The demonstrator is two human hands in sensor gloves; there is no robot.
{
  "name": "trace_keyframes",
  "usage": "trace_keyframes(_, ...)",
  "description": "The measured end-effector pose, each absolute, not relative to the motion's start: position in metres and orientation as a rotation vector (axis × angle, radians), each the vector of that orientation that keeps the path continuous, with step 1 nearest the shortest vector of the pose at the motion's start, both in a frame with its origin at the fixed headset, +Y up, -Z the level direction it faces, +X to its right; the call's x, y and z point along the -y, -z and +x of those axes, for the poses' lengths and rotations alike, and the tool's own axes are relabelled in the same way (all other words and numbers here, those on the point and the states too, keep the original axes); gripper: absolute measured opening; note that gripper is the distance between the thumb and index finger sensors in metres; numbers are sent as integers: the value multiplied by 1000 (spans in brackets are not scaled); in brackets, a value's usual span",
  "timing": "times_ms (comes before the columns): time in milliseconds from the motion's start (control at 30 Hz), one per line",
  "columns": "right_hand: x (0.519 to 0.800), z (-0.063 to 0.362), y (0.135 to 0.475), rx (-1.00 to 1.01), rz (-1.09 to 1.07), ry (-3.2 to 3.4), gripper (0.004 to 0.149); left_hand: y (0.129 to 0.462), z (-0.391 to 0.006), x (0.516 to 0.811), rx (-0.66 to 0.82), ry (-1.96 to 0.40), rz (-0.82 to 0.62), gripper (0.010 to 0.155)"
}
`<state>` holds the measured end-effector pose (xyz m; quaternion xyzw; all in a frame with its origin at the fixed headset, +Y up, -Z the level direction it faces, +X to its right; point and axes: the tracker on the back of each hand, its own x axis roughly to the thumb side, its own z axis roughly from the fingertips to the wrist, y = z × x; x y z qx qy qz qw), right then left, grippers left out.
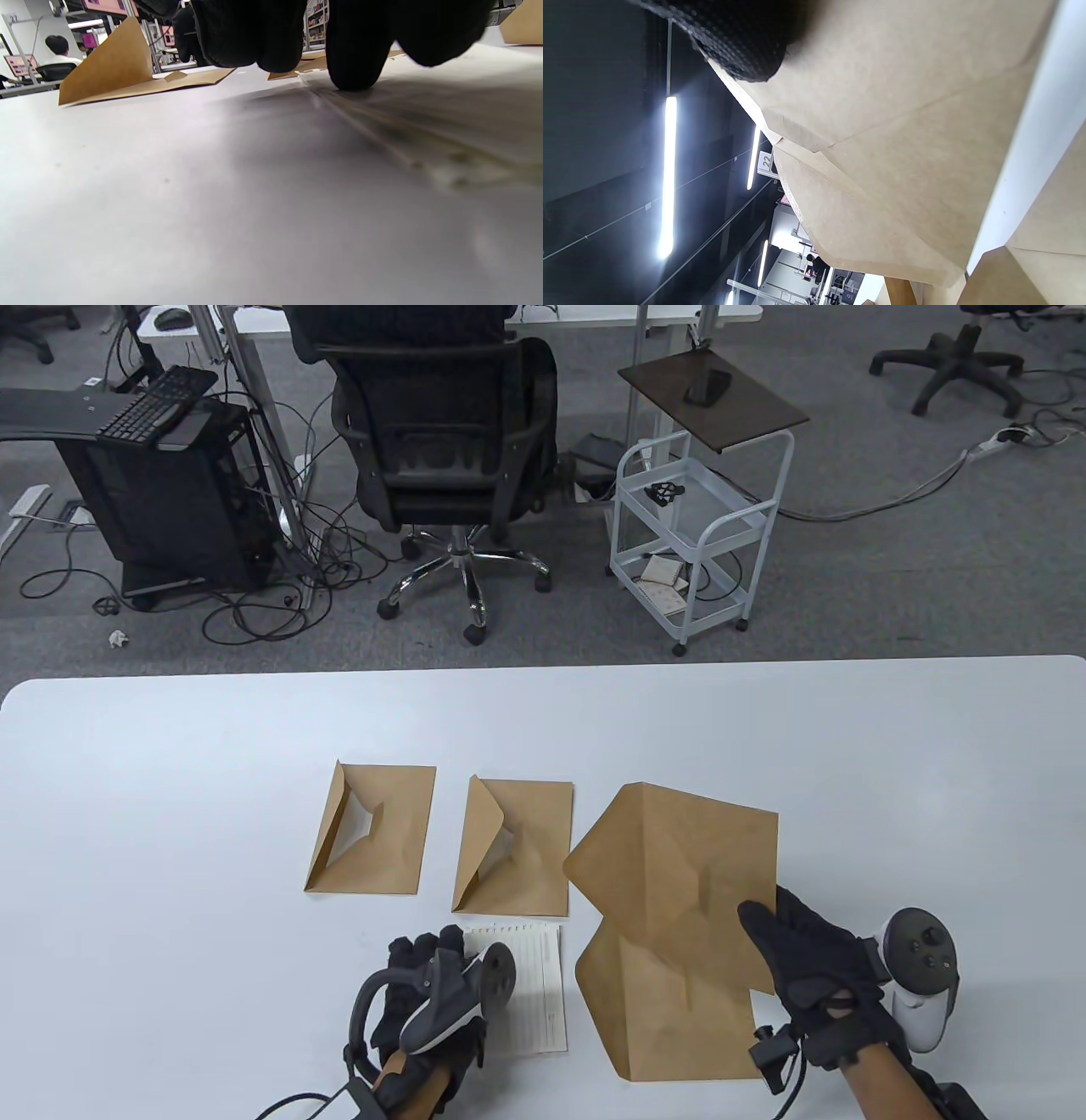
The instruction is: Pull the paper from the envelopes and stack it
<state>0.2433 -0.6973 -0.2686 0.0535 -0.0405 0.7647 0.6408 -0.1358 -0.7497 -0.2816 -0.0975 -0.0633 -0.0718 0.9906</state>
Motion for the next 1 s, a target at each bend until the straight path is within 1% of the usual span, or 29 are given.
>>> trace_keyframes(100, 698, 243, 268, 86, 124, -1743, 43, 279, -134, 745, 151, 127, -178, 55)
trace_keyframes(267, 697, 243, 268, 82, 128, -1739, 43, 272, -129, 715, 193, 140, -34, 65)
trace_keyframes(400, 696, 244, 267, 96, 117, -1722, 43, 269, -138, 691, 224, 130, 101, 72)
trace_keyframes(533, 696, 244, 267, 74, 105, -1708, 43, 266, -148, 687, 217, 118, 223, 80)
trace_keyframes(633, 698, 243, 267, 55, 97, -1721, 43, 263, -155, 695, 216, 112, 311, 82)
trace_keyframes(700, 700, 242, 267, 37, 92, -1728, 43, 261, -157, 703, 220, 101, 321, 82)
trace_keyframes(767, 701, 240, 267, 17, 86, -1726, 43, 260, -158, 709, 223, 132, 274, 82)
trace_keyframes(867, 701, 239, 266, -8, 80, -1719, 44, 257, -160, 710, 219, 124, 275, 82)
trace_keyframes(1000, 698, 239, 265, -69, 69, -1752, 56, 256, -162, 712, 205, 50, 222, 82)
